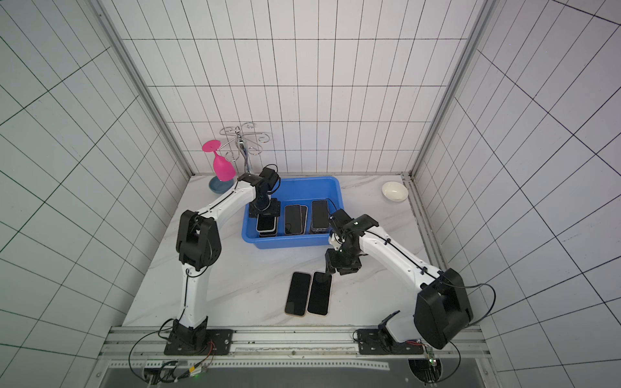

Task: Take the phone out of the storage box
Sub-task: Pick up the phone from the storage box.

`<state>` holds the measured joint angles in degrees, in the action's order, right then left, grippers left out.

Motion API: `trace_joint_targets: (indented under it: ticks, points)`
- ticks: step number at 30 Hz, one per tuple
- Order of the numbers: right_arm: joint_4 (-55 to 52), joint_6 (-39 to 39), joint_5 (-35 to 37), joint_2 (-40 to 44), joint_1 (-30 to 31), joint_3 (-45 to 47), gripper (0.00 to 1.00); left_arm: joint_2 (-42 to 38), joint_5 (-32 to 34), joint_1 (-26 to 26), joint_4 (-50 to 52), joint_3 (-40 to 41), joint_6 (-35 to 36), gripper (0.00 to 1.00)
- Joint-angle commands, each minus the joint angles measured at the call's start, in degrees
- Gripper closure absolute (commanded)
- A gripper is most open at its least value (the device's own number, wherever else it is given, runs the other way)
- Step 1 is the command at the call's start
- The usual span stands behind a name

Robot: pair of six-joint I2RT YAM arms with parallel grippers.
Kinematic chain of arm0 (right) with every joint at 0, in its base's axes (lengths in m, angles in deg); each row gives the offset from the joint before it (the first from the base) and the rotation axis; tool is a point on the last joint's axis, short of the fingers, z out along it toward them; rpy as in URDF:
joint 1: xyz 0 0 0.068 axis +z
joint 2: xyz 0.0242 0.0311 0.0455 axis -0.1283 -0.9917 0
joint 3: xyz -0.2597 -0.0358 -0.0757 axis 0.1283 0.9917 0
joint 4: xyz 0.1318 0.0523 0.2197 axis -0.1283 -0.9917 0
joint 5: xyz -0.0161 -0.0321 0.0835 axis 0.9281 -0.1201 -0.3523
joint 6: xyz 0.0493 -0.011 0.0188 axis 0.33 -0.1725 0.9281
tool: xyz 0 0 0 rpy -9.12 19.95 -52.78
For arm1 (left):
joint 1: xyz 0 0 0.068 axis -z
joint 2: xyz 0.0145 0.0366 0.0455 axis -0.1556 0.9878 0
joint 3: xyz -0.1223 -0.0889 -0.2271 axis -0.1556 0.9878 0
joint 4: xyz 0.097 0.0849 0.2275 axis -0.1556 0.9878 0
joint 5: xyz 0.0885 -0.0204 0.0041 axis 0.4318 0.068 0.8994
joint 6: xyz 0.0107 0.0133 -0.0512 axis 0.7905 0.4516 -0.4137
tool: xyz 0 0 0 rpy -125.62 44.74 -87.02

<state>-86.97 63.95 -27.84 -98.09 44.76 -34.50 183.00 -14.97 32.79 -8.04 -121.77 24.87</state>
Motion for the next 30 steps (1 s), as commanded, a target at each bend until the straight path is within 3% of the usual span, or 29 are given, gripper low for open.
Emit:
trace_joint_targets:
  ticks: [1, 11, 16, 21, 30]
  points:
    - [-2.2, -2.6, -0.6, -1.4, -1.7, -3.1, 0.47, -3.5, 0.6, 0.1, 0.6, -2.6, 1.4, 0.28]
    - [-1.6, -4.2, -3.0, -4.1, -4.8, -4.9, 0.48, -3.3, -0.6, 0.0, 1.0, -3.3, 1.6, 0.29]
    - [1.0, -1.6, -11.3, -3.4, -11.4, -9.3, 0.48, -5.8, -4.6, 1.6, 1.7, -3.4, 4.1, 0.32]
    - [5.1, 3.3, -20.7, -9.2, -17.9, -21.6, 0.47, -12.7, -12.3, 6.3, -0.1, 1.4, 8.5, 0.33]
    - [1.7, 6.5, -26.7, -30.4, -15.8, -47.4, 0.46, -19.1, -21.4, 10.0, -4.5, 9.0, 7.3, 0.35]
